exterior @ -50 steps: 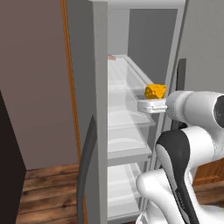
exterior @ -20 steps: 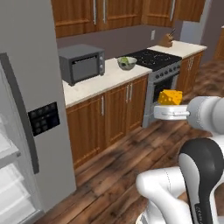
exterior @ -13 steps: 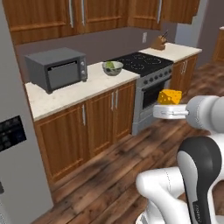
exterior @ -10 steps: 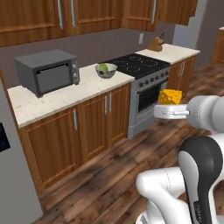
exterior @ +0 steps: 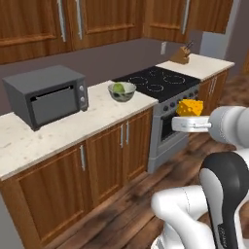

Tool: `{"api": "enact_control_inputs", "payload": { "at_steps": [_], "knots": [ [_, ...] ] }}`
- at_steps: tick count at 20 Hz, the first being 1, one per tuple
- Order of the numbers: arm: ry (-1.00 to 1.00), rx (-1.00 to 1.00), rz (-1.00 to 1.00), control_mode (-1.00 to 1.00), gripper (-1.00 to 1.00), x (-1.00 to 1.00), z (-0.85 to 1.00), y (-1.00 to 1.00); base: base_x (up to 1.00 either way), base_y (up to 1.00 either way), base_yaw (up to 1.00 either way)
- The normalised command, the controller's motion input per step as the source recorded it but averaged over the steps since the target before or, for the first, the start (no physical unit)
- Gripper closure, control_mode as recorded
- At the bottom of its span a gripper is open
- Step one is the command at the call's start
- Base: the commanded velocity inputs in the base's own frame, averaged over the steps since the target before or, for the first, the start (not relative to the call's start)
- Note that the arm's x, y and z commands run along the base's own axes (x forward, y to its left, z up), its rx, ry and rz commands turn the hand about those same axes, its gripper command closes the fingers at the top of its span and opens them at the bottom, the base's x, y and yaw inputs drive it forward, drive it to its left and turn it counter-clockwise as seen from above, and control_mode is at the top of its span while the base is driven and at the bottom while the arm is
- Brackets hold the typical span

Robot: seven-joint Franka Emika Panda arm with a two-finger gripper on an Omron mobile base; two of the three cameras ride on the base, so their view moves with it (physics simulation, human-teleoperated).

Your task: Pick the cheese from the fridge and the cheese grater from the cabinet and place them next to the salad bowl.

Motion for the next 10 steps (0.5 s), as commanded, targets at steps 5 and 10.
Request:
{"api": "enact_control_inputs", "payload": {
  "at_steps": [5, 10],
  "knots": [
    [0.0, 0.0, 0.0, 1.0, 1.0, 0.0, 0.0, 0.0, 1.0, -0.14, 0.0],
    [0.0, 0.0, 0.0, 1.0, 1.0, 0.0, 0.0, 0.0, 0.94, -0.2, 0.05]
  ]
}}
